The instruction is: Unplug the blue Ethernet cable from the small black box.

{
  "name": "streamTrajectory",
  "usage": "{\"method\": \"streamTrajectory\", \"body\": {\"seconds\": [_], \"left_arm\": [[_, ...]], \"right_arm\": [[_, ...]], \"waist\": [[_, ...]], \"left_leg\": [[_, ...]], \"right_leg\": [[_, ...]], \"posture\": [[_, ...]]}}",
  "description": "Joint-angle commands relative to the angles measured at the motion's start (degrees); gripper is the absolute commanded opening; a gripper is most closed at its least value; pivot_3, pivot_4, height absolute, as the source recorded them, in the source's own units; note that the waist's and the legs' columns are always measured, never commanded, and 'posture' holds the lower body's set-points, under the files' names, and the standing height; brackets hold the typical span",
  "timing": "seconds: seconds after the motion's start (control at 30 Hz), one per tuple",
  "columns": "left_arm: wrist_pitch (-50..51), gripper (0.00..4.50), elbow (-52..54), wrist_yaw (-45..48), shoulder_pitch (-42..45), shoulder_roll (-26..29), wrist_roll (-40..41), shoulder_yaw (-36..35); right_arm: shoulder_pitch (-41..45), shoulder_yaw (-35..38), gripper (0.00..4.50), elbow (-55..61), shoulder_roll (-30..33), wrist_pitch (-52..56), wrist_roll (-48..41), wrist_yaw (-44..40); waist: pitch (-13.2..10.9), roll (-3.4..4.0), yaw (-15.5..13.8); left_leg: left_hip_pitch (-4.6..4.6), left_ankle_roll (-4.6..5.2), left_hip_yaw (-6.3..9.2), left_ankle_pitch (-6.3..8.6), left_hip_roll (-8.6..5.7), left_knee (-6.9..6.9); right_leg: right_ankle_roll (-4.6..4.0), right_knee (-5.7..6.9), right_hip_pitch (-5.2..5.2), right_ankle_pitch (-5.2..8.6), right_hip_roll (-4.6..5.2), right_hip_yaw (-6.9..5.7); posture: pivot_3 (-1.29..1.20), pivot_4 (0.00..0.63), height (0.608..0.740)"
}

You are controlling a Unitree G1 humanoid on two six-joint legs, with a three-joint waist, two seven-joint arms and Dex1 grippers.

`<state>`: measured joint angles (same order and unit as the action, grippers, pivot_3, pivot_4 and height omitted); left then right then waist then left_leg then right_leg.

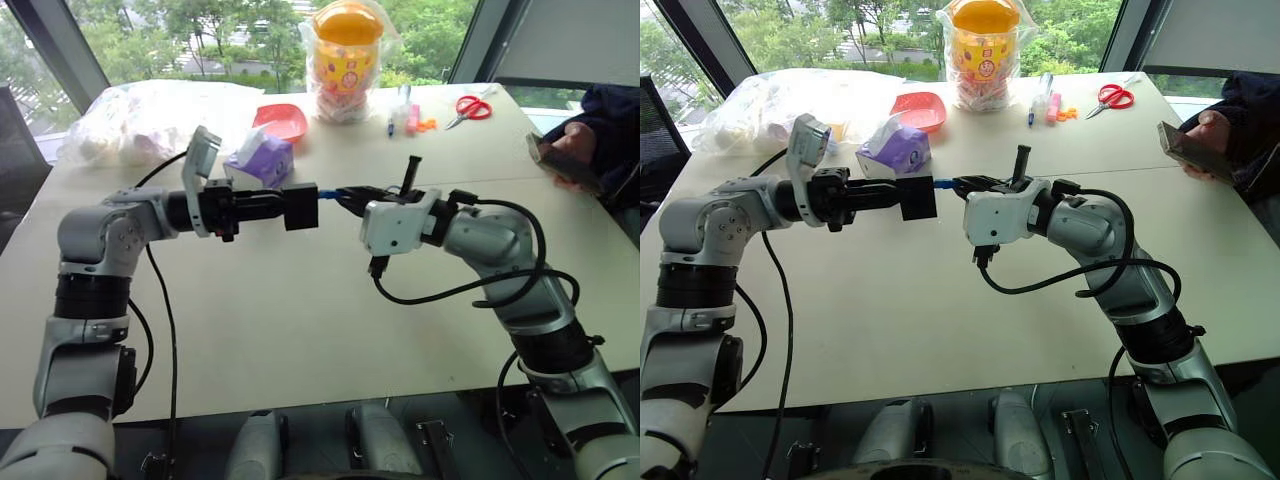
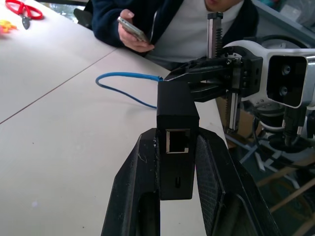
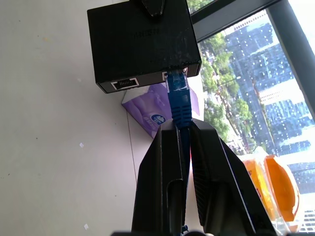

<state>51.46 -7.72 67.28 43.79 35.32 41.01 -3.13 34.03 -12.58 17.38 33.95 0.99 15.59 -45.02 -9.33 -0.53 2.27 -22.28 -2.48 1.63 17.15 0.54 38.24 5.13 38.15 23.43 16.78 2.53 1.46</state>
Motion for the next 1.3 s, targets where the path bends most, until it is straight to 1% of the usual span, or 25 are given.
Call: {"method": "streamTrajectory", "body": {"seconds": [0.03,0.1,0.17,0.2,0.33,0.37,0.43,0.47,0.5,0.53,0.57,0.6,0.7,0.8,0.9,1.07,1.3], "left_arm": [[0.7,0.40,2.7,0.0,0.1,-0.4,1.1,0.1],[0.5,0.40,2.8,0.5,0.0,0.1,0.5,0.7],[0.3,0.40,2.6,1.1,-0.1,0.6,0.1,1.1],[0.2,0.40,2.5,1.4,-0.1,0.8,-0.1,1.3],[-1.2,0.40,2.8,4.0,-0.2,2.3,-1.1,2.7],[-1.5,0.40,2.9,4.6,-0.3,2.6,-1.3,2.9],[-2.2,0.40,3.1,6.3,-0.2,3.6,-1.4,3.3],[-2.7,0.40,3.2,7.7,0.0,4.4,-1.5,3.5],[-3.3,0.40,3.5,9.1,0.2,5.1,-1.4,3.5],[-3.7,0.40,4.0,10.3,0.5,5.7,-1.1,3.3],[-4.0,0.40,4.3,11.0,0.7,6.1,-0.9,3.2],[-3.9,0.40,4.5,11.2,0.9,6.2,-0.7,3.1],[-3.8,0.40,4.7,11.4,1.0,6.4,-0.8,3.2],[-3.8,0.40,5.0,11.4,0.8,6.3,-0.7,3.0],[-3.5,0.40,5.2,11.2,1.0,6.1,-0.3,2.6],[-2.8,0.40,6.0,11.1,0.9,6.0,0.6,2.0],[-1.8,0.40,6.7,10.1,0.6,6.2,1.9,1.3]], "right_arm": [[1.3,-0.1,0.00,4.4,-0.5,-0.7,-1.7,-0.6],[1.2,0.1,0.00,4.6,-0.5,0.4,-2.8,-1.6],[1.3,0.7,0.78,4.8,-0.6,2.1,-4.3,-2.4],[1.6,0.9,1.01,4.8,-0.5,3.3,-4.9,-3.0],[2.9,3.1,3.05,5.8,1.5,12.5,-13.0,-9.5],[3.3,3.9,3.49,5.9,2.3,15.0,-15.3,-11.0],[4.5,7.2,3.49,6.5,3.7,25.2,-24.4,-15.2],[6.0,10.4,3.49,5.8,5.2,36.9,-34.2,-18.9],[7.8,13.6,3.49,3.2,5.4,45.9,-42.9,-22.0],[9.9,16.6,3.49,-1.2,4.3,53.6,-49.2,-23.4],[11.3,18.5,3.49,-4.2,3.3,58.3,-52.9,-24.0],[12.0,19.1,3.49,-6.0,2.9,60.5,-54.6,-23.4],[13.0,19.7,3.49,-5.8,2.7,66.1,-59.3,-21.4],[14.2,20.5,3.49,-6.0,0.1,70.1,-63.4,-18.1],[14.1,20.0,3.49,-6.5,-1.7,72.0,-65.3,-15.4],[14.6,18.1,3.49,-10.5,-4.9,69.9,-64.1,-11.8],[13.8,15.0,3.49,-11.9,-3.3,67.4,-63.2,-12.2]], "waist": [[0.0,0.00,0.0],[0.0,0.00,0.0],[0.0,0.00,0.0],[0.0,0.00,0.0],[0.0,0.00,0.0],[0.0,0.00,0.0],[0.0,0.00,-0.1],[0.0,0.00,-0.1],[0.0,0.00,-0.1],[0.0,0.00,-0.2],[-0.1,-0.09,0.0],[-0.1,-0.10,0.0],[-0.1,-0.09,-0.1],[-0.1,-0.09,0.0],[-0.1,-0.09,0.0],[-0.1,-0.09,0.0],[-0.1,-0.09,0.0]], "left_leg": [[0.00,0.00,0.00,0.00,0.00,0.00],[0.00,0.00,0.00,0.00,0.01,0.00],[0.00,0.00,0.00,0.00,0.01,0.00],[0.00,0.00,0.00,0.00,0.01,0.00],[0.00,0.00,0.00,0.00,0.03,0.01],[0.00,0.00,0.00,0.00,0.03,0.01],[0.00,0.01,0.01,0.00,0.04,0.01],[0.00,0.01,0.01,0.00,0.05,0.01],[0.00,0.01,0.01,0.00,0.06,0.01],[0.00,0.01,0.03,0.00,0.06,0.01],[0.00,0.02,0.03,0.00,0.06,0.01],[-0.02,0.03,0.02,0.00,0.10,0.04],[0.01,0.07,0.06,-0.02,0.11,0.00],[-0.03,0.08,0.07,-0.02,0.13,-0.03],[-0.04,0.08,0.03,-0.02,0.11,-0.02],[-0.04,0.08,0.03,-0.02,0.10,-0.01],[-0.07,0.08,0.03,-0.01,0.09,-0.01]], "right_leg": [[0.00,0.00,0.00,0.00,0.00,0.00],[0.00,0.00,0.00,0.00,0.00,0.00],[0.00,0.00,0.00,0.00,0.00,0.00],[0.00,0.00,0.00,0.00,0.00,0.00],[0.00,0.00,-0.01,0.00,0.00,0.00],[0.00,0.00,-0.01,0.00,0.01,0.00],[0.00,-0.01,-0.01,0.00,0.01,0.00],[0.00,-0.01,-0.01,0.00,0.01,0.00],[0.00,-0.01,-0.01,0.00,0.01,0.00],[0.00,-0.01,-0.02,0.00,0.01,0.00],[0.00,-0.01,-0.02,0.00,0.00,-0.01],[0.00,-0.02,-0.03,0.00,0.01,-0.01],[-0.01,-0.03,-0.05,0.00,0.03,-0.03],[-0.01,-0.02,0.01,0.00,0.00,-0.03],[-0.01,-0.02,0.01,0.00,0.02,-0.03],[0.00,-0.02,0.01,0.00,0.02,-0.02],[0.00,-0.02,0.03,0.00,0.02,-0.03]], "posture": [[0.00,0.150,0.740],[0.00,0.150,0.740],[0.00,0.150,0.740],[0.00,0.150,0.740],[0.00,0.150,0.740],[0.00,0.150,0.740],[0.00,0.150,0.740],[0.00,0.150,0.740],[0.00,0.150,0.740],[0.00,0.150,0.740],[0.00,0.150,0.740],[0.00,0.150,0.740],[0.00,0.150,0.740],[0.00,0.150,0.740],[0.00,0.150,0.740],[0.00,0.150,0.740],[0.00,0.150,0.740]]}}
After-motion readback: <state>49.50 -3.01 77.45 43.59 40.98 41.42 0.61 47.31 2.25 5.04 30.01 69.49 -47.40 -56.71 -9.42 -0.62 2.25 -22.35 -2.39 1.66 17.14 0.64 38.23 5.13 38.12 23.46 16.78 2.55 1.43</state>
